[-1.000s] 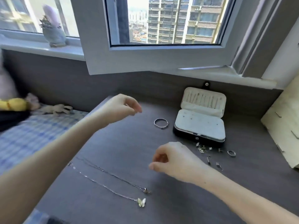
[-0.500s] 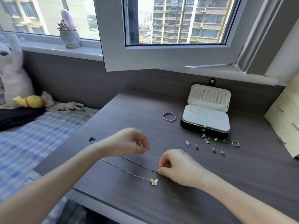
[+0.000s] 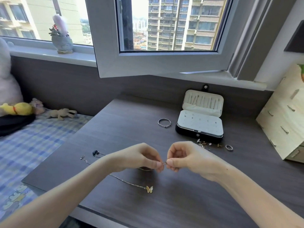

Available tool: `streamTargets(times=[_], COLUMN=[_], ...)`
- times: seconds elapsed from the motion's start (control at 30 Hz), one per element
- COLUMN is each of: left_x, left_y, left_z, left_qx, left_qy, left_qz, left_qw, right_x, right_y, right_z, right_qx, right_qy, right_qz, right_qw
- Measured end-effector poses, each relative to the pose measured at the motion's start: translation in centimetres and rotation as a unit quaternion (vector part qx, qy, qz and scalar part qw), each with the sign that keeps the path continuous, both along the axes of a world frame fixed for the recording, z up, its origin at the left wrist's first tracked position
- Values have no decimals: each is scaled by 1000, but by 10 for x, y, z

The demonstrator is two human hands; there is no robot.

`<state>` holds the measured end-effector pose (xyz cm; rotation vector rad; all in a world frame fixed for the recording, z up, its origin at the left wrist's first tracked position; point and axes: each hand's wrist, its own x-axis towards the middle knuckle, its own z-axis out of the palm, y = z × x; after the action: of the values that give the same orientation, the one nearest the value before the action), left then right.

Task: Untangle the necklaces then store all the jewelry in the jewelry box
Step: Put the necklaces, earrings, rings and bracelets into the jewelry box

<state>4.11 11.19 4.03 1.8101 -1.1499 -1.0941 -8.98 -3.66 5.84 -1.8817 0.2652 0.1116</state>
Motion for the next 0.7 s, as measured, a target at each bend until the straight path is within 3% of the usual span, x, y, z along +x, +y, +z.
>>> streamTargets(times=[0.13, 0.33, 0.63, 0.7], left_x=[0, -3, -7, -7], left_y=[-4, -12, -18, -19], left_z=[0, 4, -1, -2], left_qx=[-29, -49, -68, -62], left_qy=[-24, -145, -143, -184], left_qz=[32, 7, 28, 11], left_qw=[999, 988, 987, 981], right_x=[-4, -4, -8, -8], right_y=[-7, -3, -8, -9], right_z=[2, -4, 7, 9], right_qx=[-34, -61, -46, -40], right_qy=[41, 65, 61, 57], right_qz=[-9, -38, -32, -30], right_qw=[999, 995, 997, 997])
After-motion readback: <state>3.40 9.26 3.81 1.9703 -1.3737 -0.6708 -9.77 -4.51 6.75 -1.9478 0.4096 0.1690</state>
